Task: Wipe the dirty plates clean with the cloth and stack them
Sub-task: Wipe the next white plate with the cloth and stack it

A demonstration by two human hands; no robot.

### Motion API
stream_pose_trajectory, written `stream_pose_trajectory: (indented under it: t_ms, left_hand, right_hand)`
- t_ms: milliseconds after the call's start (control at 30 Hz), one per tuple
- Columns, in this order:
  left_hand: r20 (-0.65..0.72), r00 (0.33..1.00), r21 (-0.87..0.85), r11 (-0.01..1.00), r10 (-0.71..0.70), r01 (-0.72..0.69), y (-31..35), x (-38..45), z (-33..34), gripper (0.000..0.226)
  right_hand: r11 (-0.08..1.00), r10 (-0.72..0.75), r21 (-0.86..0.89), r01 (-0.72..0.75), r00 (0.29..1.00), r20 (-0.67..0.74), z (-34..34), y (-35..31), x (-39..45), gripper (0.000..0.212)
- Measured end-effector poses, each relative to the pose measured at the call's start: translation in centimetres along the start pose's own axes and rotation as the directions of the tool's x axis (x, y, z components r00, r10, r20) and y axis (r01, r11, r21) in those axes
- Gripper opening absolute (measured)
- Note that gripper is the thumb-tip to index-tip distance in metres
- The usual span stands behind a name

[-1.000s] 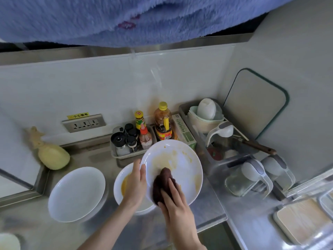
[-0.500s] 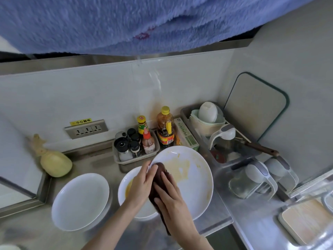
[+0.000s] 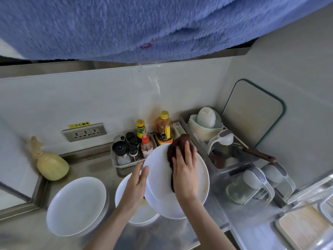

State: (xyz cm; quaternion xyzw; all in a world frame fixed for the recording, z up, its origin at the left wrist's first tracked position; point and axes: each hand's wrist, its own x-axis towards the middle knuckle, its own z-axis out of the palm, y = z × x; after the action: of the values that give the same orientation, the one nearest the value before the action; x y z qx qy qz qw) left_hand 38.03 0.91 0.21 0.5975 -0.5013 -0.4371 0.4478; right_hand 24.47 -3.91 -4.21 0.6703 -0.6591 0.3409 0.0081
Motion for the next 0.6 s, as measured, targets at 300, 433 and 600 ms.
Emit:
stream_pose_trajectory:
  t_ms: [300,433,600]
  left_hand:
    - [0.018,0.999,0.011,0.999,-0.037,0.036,-1.5,1.2,0.3,0.020]
    - [0.032,0.998,-0.019,0.998,0.055,-0.054,-1.3,1.7,0.6,0.022]
    - [0.032,0.993,-0.093,0.989,0.117,-0.114,-0.5,2.1,-0.3,0.030]
  right_hand:
    - [0.954,0.113,0.269,-0.133,0.990,0.086,-0.6,0.5,-1.4,0.047]
    - [0.900,-0.243,0.394,0.187,0.965,0.096,-0.8,-2.2,-2.4,0.041]
    - [0.929,-0.339,0.176,0.325,0.939,0.054,0.1,-2.8,-1.6,0.045]
